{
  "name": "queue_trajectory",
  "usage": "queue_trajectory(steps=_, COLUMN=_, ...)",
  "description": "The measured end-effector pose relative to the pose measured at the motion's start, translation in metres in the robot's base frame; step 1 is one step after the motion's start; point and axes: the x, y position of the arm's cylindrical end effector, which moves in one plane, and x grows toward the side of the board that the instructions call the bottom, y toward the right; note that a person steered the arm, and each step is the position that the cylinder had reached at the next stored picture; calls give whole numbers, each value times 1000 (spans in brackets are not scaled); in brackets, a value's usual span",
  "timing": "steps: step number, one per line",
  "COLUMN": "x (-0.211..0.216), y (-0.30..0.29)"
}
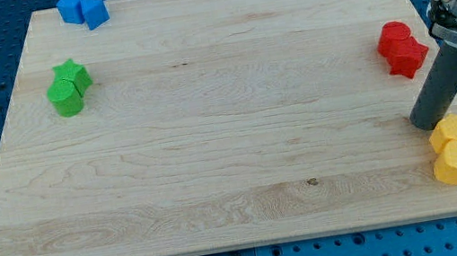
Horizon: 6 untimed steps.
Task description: Place the arm at the center left side of the board
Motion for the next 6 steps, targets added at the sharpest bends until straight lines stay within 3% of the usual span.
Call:
queue_trajectory(steps=1, x=0, y=0)
queue_trajectory(steps=2, x=0, y=-56)
queue_trajectory(steps=6, x=-17, y=-434)
